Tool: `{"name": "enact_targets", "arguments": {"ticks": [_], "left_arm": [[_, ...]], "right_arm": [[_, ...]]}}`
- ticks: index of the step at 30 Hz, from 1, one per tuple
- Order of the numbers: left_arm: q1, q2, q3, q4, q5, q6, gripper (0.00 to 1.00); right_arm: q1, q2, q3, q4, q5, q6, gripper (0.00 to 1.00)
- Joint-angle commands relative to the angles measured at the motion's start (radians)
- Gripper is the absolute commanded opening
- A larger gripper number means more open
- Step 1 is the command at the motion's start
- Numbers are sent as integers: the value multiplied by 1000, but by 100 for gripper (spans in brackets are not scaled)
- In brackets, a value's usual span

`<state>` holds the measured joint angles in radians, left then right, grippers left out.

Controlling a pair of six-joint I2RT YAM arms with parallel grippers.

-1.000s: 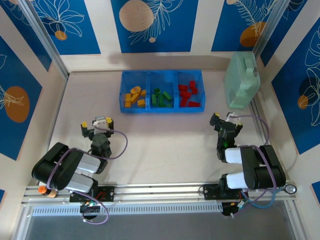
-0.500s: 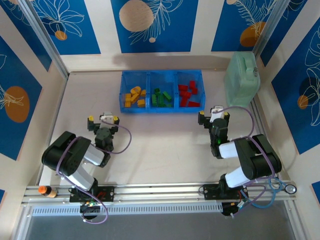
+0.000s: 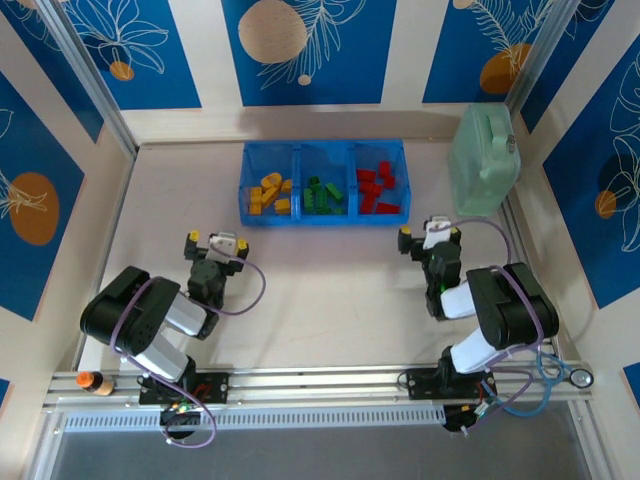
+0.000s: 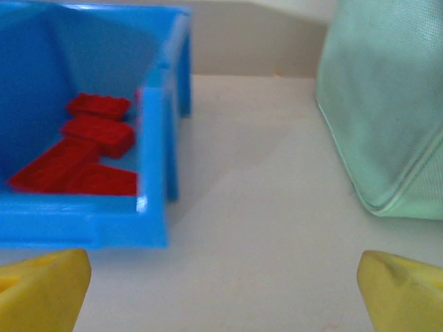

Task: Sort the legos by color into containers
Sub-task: Reset both arms

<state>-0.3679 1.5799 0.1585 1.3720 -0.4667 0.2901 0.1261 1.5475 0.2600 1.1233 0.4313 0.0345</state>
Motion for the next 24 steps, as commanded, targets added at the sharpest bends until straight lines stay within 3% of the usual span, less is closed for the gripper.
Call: {"name": "enact_targets", "arguments": {"ticks": [1, 5, 6, 7, 8, 9, 24], "left_arm": [[46, 15, 26, 35, 4, -42, 100], [190, 13, 70, -102, 176, -182, 100], [194, 33, 124, -165, 137, -186, 100], [213, -7, 198, -391, 170, -225, 100], [274, -30, 223, -481, 286, -265, 100], [304, -14, 211, -425, 329, -274, 100], [293, -17, 200, -407, 321, -263, 100]], "right_arm": [[-68, -20, 137, -267, -110, 96, 99], [-77, -21, 133, -262, -103, 103, 99], [-78, -21, 136, -268, -106, 104, 99], [-80, -21, 135, -268, -105, 105, 99], [-79, -21, 136, -270, -105, 105, 99], [-80, -22, 136, -267, -107, 105, 99], [-82, -24, 131, -264, -110, 105, 99]]}}
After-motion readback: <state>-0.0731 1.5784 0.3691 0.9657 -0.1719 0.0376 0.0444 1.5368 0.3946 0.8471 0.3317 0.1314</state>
